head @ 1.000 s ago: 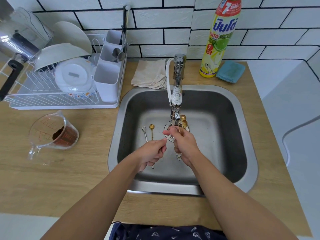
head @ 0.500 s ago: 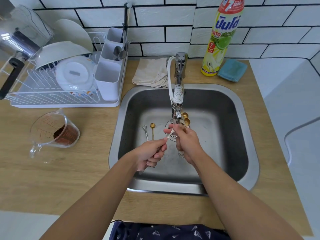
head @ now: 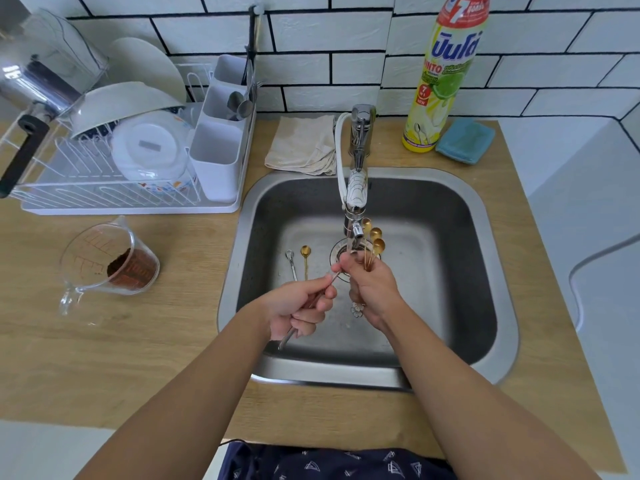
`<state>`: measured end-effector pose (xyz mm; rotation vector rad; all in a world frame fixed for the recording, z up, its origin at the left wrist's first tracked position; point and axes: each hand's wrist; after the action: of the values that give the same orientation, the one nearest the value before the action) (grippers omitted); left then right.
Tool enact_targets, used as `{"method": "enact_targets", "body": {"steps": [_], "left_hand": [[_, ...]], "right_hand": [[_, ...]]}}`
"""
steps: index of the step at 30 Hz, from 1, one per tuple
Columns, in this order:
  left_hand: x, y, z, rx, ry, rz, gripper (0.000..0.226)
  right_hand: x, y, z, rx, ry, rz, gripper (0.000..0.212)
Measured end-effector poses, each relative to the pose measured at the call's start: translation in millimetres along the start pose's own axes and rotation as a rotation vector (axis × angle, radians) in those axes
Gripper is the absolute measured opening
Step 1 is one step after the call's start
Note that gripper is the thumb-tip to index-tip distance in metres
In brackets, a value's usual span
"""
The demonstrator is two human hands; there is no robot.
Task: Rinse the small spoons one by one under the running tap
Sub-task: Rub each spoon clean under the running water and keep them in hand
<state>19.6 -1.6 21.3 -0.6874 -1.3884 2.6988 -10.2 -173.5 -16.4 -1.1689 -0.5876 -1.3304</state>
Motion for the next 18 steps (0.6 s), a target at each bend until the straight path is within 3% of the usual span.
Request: {"method": "enact_targets", "body": {"steps": [4, 8, 14, 18], "left_hand": [[0, 9, 9, -0.397, 0.416, 0.212, 0.031], [-7, 24, 18, -0.544, 0.546, 0.364, 0.032], [-19, 39, 23, -0.559, 0.715, 0.369, 0.032], [-14, 42, 18, -0.409, 0.470, 0.293, 0.029]], "right_hand": [[1, 4, 2, -0.210, -0.216, -0.039, 0.028], [6, 0, 1, -0.169, -0.167, 0.012, 0.024], [31, 12, -18, -0.355, -0.050, -0.078, 0.024], [38, 16, -33, -0.442, -0.050, -0.066, 0.027]]}}
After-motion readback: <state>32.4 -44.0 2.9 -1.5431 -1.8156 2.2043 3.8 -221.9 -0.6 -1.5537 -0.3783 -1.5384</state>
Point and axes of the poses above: each hand's wrist, its own y-axis towards the middle knuckle, its own z-axis out of the palm, x = y × z, and after that the axes turned 9 degrees about -z, right-handed
